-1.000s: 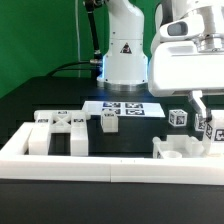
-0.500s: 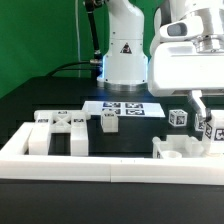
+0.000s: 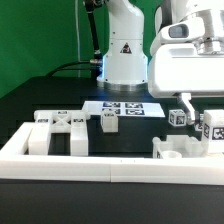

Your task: Assemble chair

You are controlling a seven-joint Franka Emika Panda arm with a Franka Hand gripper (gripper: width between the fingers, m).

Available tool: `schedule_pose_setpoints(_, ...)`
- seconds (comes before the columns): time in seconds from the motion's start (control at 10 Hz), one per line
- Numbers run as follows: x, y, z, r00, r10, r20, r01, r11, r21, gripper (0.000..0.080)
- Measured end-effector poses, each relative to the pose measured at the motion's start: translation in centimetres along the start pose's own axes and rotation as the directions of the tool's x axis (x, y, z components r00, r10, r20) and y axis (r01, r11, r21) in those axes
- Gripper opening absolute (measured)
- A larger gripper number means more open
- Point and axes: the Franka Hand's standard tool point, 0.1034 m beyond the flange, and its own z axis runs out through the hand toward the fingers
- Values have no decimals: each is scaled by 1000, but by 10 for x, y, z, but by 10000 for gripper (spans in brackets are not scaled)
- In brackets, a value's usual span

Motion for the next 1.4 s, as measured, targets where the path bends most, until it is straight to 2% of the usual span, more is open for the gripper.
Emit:
schedule_pose_setpoints(0.2,3,-1,-3,1000,-6,17,6,1000,4,649)
schedule_pose_setpoints(0.4,16,-2,-14,999,-7,40,6,1000,12,649)
schedule_pose_setpoints(0.7,12,-3,-11,998,-7,69,6,1000,17,649)
schedule_pose_setpoints(0.8,7,-5,-9,991,-7,131,4,1000,26,649)
schedule_pose_setpoints(1.0,11,-5,-7,957,-5,290,-9,999,47,649)
schedule_pose_setpoints(1.3,7,1,-4,859,-10,512,-28,997,67,649)
schedule_pose_setpoints(1.4,13,5,-1,850,-11,526,-29,997,68,649)
